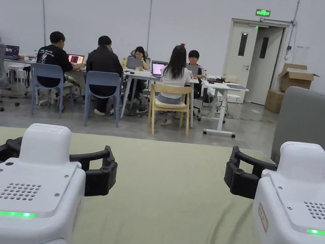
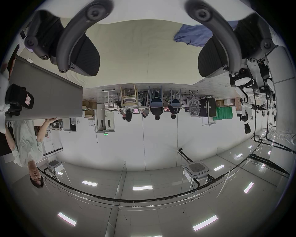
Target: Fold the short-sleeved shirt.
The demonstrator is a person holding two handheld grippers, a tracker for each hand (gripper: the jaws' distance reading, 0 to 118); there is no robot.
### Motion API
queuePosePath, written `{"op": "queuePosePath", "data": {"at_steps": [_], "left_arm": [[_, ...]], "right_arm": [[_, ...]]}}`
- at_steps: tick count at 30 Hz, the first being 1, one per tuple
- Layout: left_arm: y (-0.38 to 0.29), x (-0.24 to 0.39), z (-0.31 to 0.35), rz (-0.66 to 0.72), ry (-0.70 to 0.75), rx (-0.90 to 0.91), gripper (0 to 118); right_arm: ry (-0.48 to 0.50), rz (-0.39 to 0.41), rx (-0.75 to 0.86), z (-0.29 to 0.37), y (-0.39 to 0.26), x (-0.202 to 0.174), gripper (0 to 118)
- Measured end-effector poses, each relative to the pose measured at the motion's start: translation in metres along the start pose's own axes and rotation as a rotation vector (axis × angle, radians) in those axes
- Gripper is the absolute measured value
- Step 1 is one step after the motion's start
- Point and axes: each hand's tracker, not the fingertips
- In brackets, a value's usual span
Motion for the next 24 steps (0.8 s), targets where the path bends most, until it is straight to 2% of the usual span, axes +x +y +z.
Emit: {"op": "queuePosePath", "data": {"at_steps": [24], "left_arm": [[-0.0014, -0.0041, -0.0023, 0.002, 0.007, -0.001, 118]], "right_arm": [[0.003, 0.003, -0.041, -0.0058, -0.005, 0.0001, 118]]}}
